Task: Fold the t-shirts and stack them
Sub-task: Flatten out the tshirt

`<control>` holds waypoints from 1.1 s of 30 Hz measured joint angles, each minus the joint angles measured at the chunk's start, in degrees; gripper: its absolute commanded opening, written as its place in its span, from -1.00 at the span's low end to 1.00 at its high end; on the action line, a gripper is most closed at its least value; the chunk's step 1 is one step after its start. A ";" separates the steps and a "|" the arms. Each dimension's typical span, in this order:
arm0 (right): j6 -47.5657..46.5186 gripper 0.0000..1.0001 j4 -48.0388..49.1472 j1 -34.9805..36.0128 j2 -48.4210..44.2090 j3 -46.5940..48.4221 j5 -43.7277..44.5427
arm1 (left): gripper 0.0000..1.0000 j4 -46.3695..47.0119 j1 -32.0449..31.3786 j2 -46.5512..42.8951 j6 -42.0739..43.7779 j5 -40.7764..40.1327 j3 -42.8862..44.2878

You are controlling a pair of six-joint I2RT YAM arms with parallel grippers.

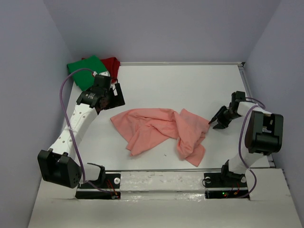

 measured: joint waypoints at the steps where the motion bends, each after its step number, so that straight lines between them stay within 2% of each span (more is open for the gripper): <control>1: 0.13 -0.10 0.31 0.00 0.09 -0.02 -0.33 | 0.98 -0.02 0.00 0.07 0.00 0.00 0.00; 10: 1.79 -0.21 3.02 0.00 1.90 0.00 -5.05 | 0.98 -0.66 0.00 0.37 0.04 -0.44 0.33; 11: 1.92 -0.50 3.37 -0.02 2.16 0.00 -5.60 | 0.98 -0.76 0.00 0.37 0.07 -0.61 0.35; 13: 2.05 -0.79 4.07 0.00 2.60 0.00 -5.79 | 0.98 -1.05 0.00 0.37 0.07 -0.76 0.44; 14: 2.27 -1.00 4.44 0.00 3.06 -0.02 -5.88 | 0.98 -1.18 0.00 0.37 0.09 -0.85 0.44; 24: 2.16 -1.00 4.20 0.59 4.20 2.05 -6.99 | 0.98 -1.38 0.00 0.46 0.44 -1.20 0.55; 28: 0.98 -1.00 0.90 2.69 6.78 12.15 -9.07 | 0.98 -1.42 0.00 1.49 0.66 -1.38 1.07; 33: 0.63 -1.00 -1.18 9.84 11.37 31.50 -17.97 | 0.98 -1.38 0.00 3.48 0.74 -1.60 1.07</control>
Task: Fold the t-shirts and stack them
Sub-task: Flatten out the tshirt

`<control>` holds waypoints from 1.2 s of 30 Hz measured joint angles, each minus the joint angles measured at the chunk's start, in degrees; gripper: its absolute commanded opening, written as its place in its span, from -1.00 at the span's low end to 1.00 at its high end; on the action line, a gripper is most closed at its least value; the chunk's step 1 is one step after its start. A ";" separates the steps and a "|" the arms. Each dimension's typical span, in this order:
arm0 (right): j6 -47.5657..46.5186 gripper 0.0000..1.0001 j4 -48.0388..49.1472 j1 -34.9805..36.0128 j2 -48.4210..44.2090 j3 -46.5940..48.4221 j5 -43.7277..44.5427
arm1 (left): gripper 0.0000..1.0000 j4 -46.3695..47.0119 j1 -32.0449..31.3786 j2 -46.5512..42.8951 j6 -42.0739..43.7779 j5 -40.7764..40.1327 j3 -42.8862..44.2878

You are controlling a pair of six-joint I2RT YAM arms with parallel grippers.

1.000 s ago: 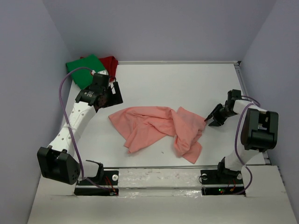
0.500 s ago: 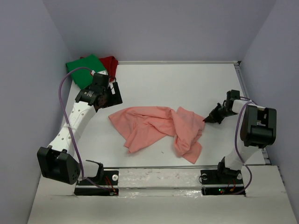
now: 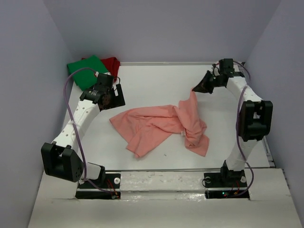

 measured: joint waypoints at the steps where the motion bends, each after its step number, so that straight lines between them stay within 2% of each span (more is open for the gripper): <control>1: 0.13 -1.00 0.42 2.12 0.85 3.52 -1.57 | 0.98 0.04 0.00 0.31 0.07 -0.09 0.02; 6: 3.61 -1.00 -0.52 9.99 10.03 25.29 -8.48 | 0.98 -0.02 0.02 1.33 0.15 -0.85 0.42; 8: 5.07 -1.00 -3.26 10.93 15.96 35.17 -10.08 | 0.98 -0.15 0.02 1.88 0.28 -1.38 1.46; 10: 7.43 -1.00 -5.11 10.86 24.00 49.77 -11.69 | 0.98 -0.11 0.02 2.19 0.42 -1.79 2.34; 13: 10.71 -1.00 -5.90 10.21 28.89 58.95 -13.79 | 0.98 -0.09 0.22 2.23 0.81 -2.60 3.04; 16: 11.58 -1.00 -7.74 9.70 26.80 56.96 -15.74 | 0.98 -0.15 0.96 2.25 1.05 -2.89 3.10; 23: 4.63 -1.00 -16.37 9.38 7.52 34.07 -15.06 | 0.98 0.98 4.04 3.30 0.85 -1.40 2.25; 26: 1.46 -1.00 -20.22 9.22 -3.30 23.15 -10.51 | 0.98 2.62 5.55 5.22 0.63 1.86 -0.48; 30: 0.09 -1.00 -21.73 5.97 -10.88 19.28 -5.86 | 0.98 3.72 6.93 10.49 0.33 6.78 -5.40; 32: -0.52 -1.00 -21.59 4.09 -11.74 19.34 -4.59 | 0.98 4.44 7.96 14.12 -0.07 10.29 -8.37; 36: -1.33 -1.00 -21.59 2.62 -10.56 19.41 -2.73 | 0.98 6.16 12.04 15.12 -2.14 16.44 -15.23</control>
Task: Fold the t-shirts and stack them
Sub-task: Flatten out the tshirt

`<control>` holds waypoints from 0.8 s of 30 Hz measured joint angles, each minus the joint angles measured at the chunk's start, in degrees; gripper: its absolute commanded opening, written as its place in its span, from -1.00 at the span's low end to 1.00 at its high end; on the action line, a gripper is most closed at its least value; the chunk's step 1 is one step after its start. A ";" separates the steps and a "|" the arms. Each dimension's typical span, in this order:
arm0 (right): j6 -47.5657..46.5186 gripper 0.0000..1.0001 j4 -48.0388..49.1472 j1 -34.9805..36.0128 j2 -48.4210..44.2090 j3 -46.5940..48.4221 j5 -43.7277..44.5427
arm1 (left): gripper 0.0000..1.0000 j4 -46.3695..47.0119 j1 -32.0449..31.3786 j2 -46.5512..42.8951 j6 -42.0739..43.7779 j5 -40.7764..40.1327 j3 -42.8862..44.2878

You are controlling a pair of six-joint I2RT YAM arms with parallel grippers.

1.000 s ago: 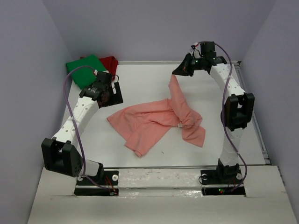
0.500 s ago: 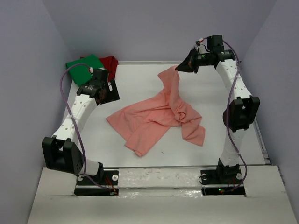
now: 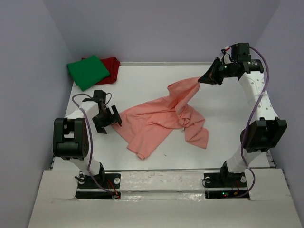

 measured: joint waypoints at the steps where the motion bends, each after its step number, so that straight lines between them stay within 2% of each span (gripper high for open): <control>1: -0.09 -1.00 -0.02 0.07 0.52 0.00 0.17 | 0.98 0.39 1.64 -0.33 -0.66 1.27 -1.11; 4: -0.26 -1.00 0.07 0.37 1.16 -0.26 0.33 | 0.98 2.58 7.37 -2.36 -3.06 3.67 -3.06; 7: -0.50 -1.00 0.22 0.39 1.16 -0.79 0.26 | 0.98 4.22 9.55 -4.72 -4.81 4.66 -3.65; 14: -0.87 -1.00 0.61 0.39 1.16 -2.78 0.11 | 0.98 8.76 11.13 -11.69 -8.70 7.34 -4.35; 24: -1.09 -1.00 1.20 0.39 1.16 -3.04 0.09 | 0.96 10.99 12.31 -11.54 -11.28 11.63 -5.57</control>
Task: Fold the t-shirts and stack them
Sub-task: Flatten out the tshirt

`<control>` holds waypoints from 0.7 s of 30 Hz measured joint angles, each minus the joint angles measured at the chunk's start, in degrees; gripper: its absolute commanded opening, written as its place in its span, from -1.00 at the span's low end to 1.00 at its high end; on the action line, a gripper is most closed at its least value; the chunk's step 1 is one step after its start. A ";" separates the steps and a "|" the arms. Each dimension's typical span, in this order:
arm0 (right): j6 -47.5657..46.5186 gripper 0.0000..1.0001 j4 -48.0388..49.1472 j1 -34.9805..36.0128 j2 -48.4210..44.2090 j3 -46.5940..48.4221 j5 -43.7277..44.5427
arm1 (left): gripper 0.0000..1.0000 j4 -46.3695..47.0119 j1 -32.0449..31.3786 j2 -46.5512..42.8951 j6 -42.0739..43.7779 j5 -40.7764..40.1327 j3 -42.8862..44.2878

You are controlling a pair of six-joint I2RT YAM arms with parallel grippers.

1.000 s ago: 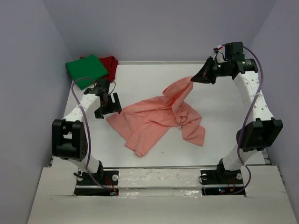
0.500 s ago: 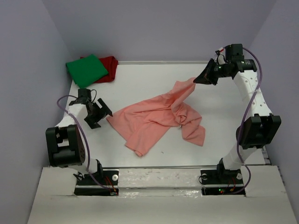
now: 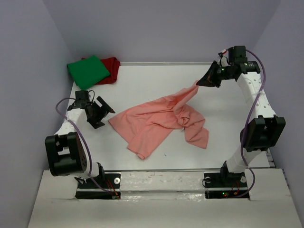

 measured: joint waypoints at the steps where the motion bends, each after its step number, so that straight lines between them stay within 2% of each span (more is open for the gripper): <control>1: 0.00 -1.00 0.02 0.00 0.00 0.00 -0.02 | 0.95 0.35 0.22 0.24 -0.24 0.57 -0.35; 6: 0.00 -1.00 0.17 0.00 0.02 0.00 -0.02 | 0.74 2.16 1.18 1.77 -1.33 2.99 -3.34; 10: -0.02 -1.00 0.17 -0.02 0.04 0.00 -0.04 | 0.27 4.85 3.54 2.29 -2.49 5.35 -6.91; 11: -0.02 -1.00 0.17 -0.02 0.04 0.00 -0.02 | 0.22 5.35 4.00 2.49 -2.73 5.81 -7.52; 13: -0.02 -1.00 0.20 -0.02 0.04 0.00 -0.07 | 0.14 6.69 5.18 3.13 -3.26 6.84 -8.83; 17: -0.04 -1.00 0.20 -0.02 0.04 0.00 -0.20 | 0.14 9.05 6.82 3.50 -4.17 7.78 -10.34; 21: -0.15 -1.00 0.17 -0.02 0.04 0.00 -0.46 | -0.03 13.42 8.48 3.43 -5.90 9.40 -12.46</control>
